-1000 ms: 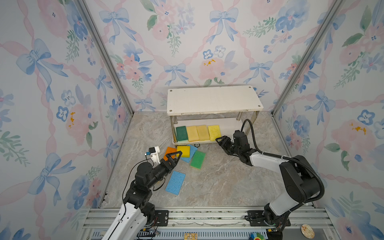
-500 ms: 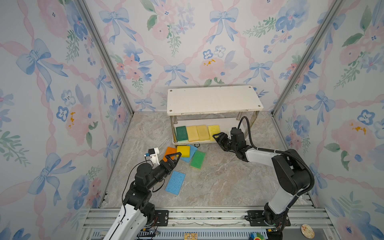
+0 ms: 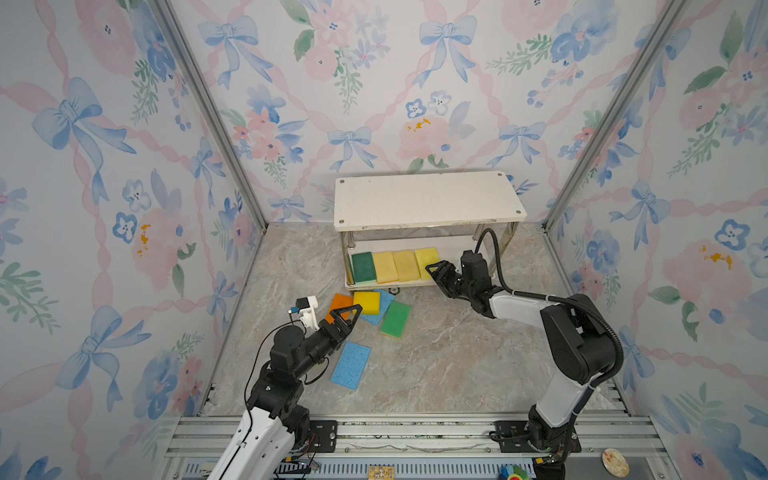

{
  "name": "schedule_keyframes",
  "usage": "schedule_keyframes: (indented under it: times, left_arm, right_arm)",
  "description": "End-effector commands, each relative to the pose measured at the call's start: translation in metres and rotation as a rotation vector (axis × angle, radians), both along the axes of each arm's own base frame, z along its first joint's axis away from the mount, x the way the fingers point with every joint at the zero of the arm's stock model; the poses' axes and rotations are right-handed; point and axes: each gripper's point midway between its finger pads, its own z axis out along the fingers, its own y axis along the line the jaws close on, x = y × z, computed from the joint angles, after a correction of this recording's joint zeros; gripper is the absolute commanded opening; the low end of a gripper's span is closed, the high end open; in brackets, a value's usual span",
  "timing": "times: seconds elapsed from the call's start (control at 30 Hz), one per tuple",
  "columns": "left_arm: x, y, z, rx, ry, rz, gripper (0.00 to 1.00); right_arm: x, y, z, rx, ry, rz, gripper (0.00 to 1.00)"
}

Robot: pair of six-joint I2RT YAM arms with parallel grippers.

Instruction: Place and organize the cleaning sponges onto the shelf

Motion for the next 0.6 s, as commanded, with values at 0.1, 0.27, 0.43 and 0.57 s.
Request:
schedule_keyframes:
  times: [0.1, 0.27, 0.43, 0.57]
  left_arm:
    - [-0.001, -0.007, -0.016, 0.064, 0.013, -0.059, 0.98]
    - [0.0, -0.011, -0.042, 0.134, 0.073, -0.098, 0.98]
    - [0.004, -0.01, -0.065, 0.227, 0.12, -0.096, 0.98]
    - [0.007, -0.014, -0.084, 0.349, 0.147, -0.107, 0.98]
  right_arm:
    - [-0.012, 0.0, 0.005, -0.038, -0.002, 0.031, 0.66]
    - [-0.047, 0.003, 0.01, -0.104, 0.01, 0.077, 0.66]
    - [-0.089, 0.002, 0.003, -0.206, 0.055, 0.136, 0.67]
    - [-0.12, 0.016, -0.003, -0.26, 0.084, 0.241, 0.67]
